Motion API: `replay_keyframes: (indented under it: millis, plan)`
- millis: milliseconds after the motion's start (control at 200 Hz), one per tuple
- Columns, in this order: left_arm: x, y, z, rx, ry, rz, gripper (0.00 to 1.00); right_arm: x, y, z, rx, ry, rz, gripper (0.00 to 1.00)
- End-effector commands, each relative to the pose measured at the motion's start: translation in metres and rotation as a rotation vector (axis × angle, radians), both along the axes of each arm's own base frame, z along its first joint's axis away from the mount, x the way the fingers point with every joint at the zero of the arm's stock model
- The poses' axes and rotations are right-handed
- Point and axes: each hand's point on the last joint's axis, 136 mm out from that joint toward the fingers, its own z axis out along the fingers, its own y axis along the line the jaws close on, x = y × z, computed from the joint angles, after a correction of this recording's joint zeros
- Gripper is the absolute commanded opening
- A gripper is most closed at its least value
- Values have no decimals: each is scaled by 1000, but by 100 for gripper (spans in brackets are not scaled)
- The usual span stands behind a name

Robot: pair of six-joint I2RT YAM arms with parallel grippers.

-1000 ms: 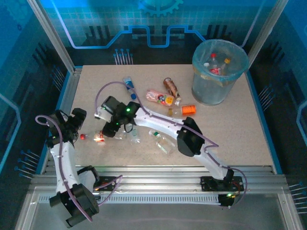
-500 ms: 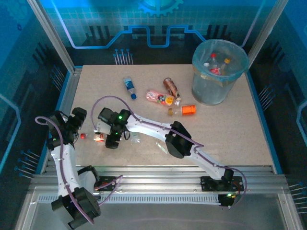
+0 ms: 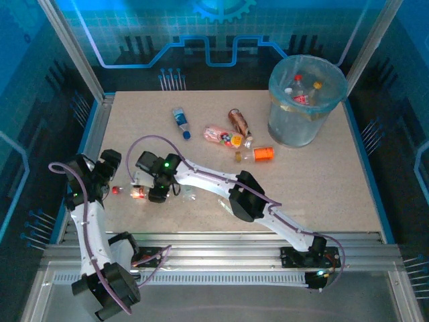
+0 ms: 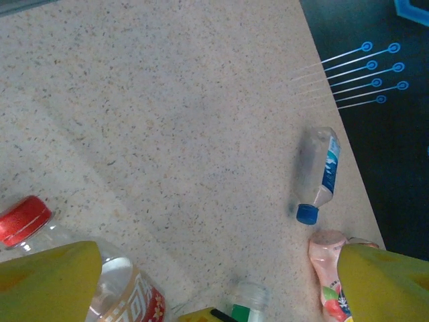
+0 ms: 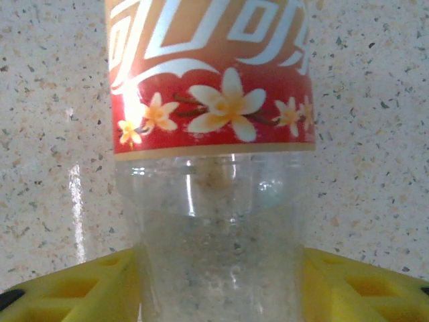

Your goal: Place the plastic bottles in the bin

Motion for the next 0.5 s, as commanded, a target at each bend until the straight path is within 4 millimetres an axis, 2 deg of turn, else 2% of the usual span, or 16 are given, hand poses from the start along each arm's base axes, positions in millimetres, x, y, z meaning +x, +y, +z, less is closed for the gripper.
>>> replay_keyframes:
  millis: [0,115,285,325,350,360,375,495]
  plan:
    - [8,1,34,16,-72,-19,91,5,2,45,70,-32,-26,56]
    - [16,3,76,29,-154,-17,90,10,2,80,148,-34,-68,51]
    - [24,-4,160,93,-292,-62,89,19,-4,132,259,-25,-141,47]
    - [23,-8,177,120,-319,-80,89,21,-7,144,284,-25,-160,46]
    - [23,-11,188,137,-337,-91,88,23,-8,142,286,-20,-172,46]
    - [23,-12,194,145,-346,-96,88,23,-10,156,310,-29,-176,45]
    - [22,-14,199,154,-354,-104,88,24,-12,164,325,-32,-180,45]
    - [22,-41,242,223,-416,-207,87,33,-28,191,369,-67,-239,43]
